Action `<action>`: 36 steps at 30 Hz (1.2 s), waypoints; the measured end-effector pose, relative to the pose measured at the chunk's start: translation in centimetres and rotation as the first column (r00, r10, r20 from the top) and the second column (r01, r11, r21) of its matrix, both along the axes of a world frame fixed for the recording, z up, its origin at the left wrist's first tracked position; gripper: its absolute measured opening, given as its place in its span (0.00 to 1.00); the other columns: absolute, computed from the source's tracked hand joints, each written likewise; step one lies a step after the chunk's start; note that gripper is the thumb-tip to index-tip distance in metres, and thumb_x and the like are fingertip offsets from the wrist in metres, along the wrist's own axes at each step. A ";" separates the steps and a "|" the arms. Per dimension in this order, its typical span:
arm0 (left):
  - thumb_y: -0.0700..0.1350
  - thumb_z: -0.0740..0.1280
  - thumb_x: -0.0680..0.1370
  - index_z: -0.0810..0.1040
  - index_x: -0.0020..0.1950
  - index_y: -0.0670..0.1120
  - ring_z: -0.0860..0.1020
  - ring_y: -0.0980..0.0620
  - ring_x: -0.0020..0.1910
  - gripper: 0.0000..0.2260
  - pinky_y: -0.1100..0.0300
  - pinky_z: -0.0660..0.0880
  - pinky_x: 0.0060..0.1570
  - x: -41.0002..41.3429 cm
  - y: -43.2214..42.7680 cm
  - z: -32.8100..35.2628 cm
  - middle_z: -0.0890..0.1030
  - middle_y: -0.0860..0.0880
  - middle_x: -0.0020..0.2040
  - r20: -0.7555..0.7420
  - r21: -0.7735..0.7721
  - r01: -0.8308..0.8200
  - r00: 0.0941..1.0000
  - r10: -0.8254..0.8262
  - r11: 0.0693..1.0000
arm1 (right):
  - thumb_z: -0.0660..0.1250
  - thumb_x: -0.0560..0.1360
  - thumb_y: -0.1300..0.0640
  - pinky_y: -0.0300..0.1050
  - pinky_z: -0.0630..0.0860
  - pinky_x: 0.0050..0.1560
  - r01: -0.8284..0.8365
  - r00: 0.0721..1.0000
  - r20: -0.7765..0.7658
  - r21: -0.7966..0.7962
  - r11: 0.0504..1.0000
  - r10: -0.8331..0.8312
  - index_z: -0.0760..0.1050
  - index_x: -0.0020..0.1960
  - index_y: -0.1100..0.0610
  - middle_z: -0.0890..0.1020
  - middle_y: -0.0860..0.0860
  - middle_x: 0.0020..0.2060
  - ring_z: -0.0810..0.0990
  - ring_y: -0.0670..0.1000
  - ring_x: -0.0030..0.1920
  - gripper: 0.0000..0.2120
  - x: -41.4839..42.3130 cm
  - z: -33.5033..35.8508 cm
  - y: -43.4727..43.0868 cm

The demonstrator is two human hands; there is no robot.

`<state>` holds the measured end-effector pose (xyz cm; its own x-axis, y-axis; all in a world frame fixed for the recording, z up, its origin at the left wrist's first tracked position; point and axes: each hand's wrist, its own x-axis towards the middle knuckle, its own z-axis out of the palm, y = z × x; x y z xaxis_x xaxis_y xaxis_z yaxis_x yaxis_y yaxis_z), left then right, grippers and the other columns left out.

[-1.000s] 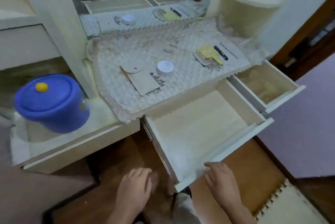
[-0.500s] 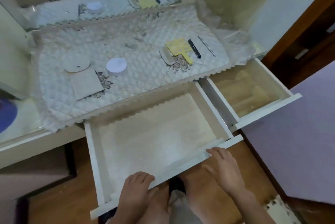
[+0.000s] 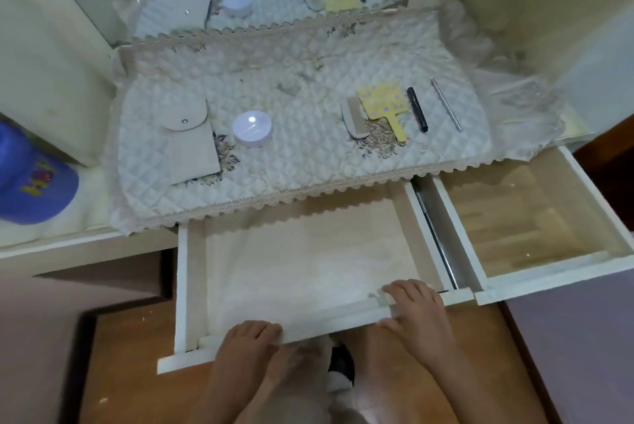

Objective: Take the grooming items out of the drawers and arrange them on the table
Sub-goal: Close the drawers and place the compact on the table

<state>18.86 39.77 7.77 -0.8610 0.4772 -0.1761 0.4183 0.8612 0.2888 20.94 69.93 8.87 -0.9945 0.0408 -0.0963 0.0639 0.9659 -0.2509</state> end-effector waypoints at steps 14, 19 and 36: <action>0.42 0.81 0.55 0.65 0.69 0.45 0.62 0.42 0.68 0.46 0.58 0.42 0.73 -18.1 1.6 2.1 0.72 0.39 0.67 -0.150 -0.010 -0.203 0.968 0.199 0.979 | 0.81 0.52 0.50 0.53 0.50 0.66 0.007 0.992 -0.123 0.190 0.982 0.017 0.64 0.68 0.53 0.75 0.58 0.64 0.60 0.56 0.67 0.48 -19.1 1.1 -1.4; 0.44 0.74 0.61 0.70 0.61 0.47 0.66 0.42 0.62 0.29 0.51 0.59 0.61 -20.5 1.7 1.1 0.74 0.43 0.62 -0.268 0.049 -0.227 0.935 0.232 0.973 | 0.81 0.51 0.49 0.56 0.58 0.58 0.011 0.985 -0.172 0.244 0.970 0.032 0.71 0.58 0.53 0.78 0.55 0.57 0.65 0.57 0.59 0.39 -21.5 0.4 -1.2; 0.49 0.58 0.66 0.74 0.58 0.48 0.67 0.46 0.62 0.21 0.53 0.55 0.65 -15.9 16.4 2.2 0.75 0.48 0.60 -0.255 0.068 0.141 0.959 -0.120 0.988 | 0.69 0.68 0.51 0.42 0.74 0.57 -0.009 0.982 -0.185 -0.195 0.981 -0.028 0.72 0.58 0.50 0.81 0.48 0.52 0.76 0.48 0.55 0.19 -16.3 1.7 7.7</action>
<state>2.95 56.15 9.95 -0.8015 0.5922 0.0826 0.5935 0.7711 0.2303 4.67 77.65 10.53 -0.9954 0.0488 0.0828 0.0071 0.8969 -0.4422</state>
